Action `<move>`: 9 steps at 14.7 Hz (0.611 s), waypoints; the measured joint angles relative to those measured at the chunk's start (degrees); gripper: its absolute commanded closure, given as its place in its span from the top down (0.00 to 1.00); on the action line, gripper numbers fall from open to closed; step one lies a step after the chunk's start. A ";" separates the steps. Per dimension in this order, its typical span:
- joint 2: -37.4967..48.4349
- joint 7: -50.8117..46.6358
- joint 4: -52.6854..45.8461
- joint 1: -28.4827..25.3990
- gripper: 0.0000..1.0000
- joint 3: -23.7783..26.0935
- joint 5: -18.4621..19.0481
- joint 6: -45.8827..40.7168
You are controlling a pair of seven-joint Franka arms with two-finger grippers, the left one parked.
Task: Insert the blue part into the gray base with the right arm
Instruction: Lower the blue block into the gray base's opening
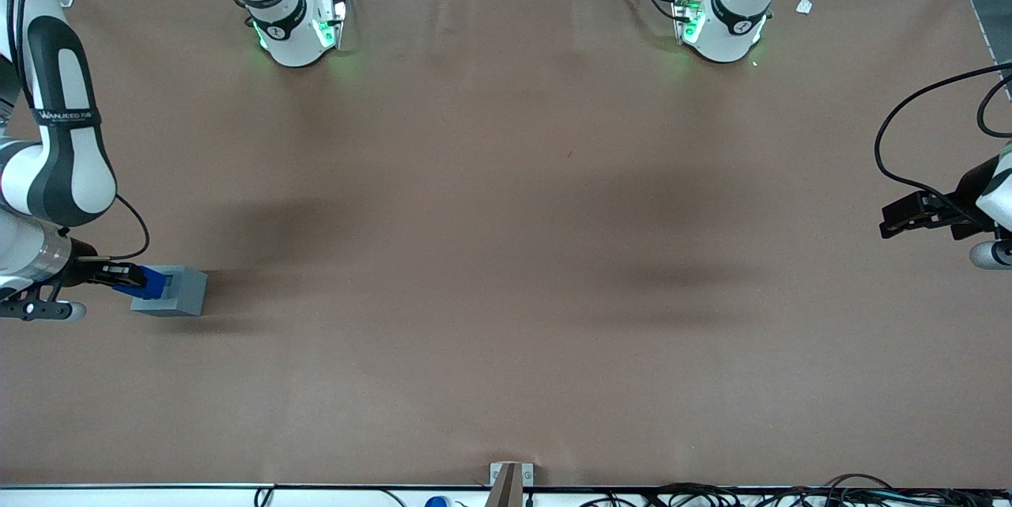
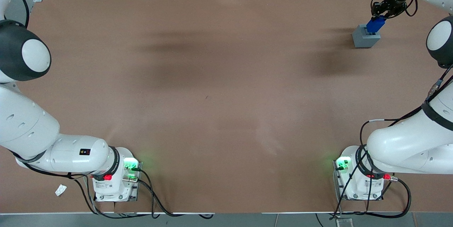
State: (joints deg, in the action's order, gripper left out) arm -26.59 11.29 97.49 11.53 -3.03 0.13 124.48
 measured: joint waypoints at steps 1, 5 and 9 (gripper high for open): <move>-0.05 0.00 0.00 0.00 0.09 -0.02 0.00 0.00; -0.46 0.00 0.00 0.00 0.09 -0.05 0.00 0.00; -0.72 0.00 0.14 0.00 0.09 -0.01 0.00 0.00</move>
State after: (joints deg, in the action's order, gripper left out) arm -27.31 11.29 97.63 11.53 -3.03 0.13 124.48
